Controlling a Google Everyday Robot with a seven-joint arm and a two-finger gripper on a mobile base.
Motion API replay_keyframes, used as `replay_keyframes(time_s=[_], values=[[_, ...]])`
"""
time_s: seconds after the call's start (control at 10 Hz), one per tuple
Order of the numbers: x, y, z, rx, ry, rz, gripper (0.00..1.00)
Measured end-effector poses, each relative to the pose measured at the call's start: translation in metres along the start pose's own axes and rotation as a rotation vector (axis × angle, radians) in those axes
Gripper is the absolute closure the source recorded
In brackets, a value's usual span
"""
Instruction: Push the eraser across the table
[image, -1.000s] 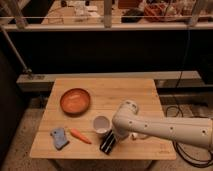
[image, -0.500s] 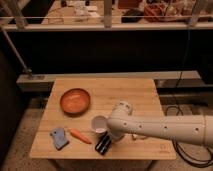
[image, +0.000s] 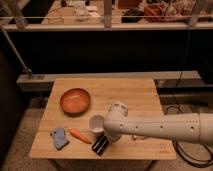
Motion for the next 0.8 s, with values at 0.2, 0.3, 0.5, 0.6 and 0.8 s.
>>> replay_keyframes(time_s=[0.2, 0.3, 0.5, 0.6, 0.8], values=[[-0.007, -0.004, 0.001, 0.0, 0.004, -0.016, 1.0], [-0.014, -0.008, 0.001, 0.0, 0.004, -0.029, 1.0], [-0.016, -0.009, 0.002, 0.001, 0.006, -0.041, 1.0], [-0.017, -0.009, 0.003, 0.002, 0.008, -0.05, 1.0], [-0.025, -0.015, 0.005, 0.006, 0.01, -0.076, 1.0]])
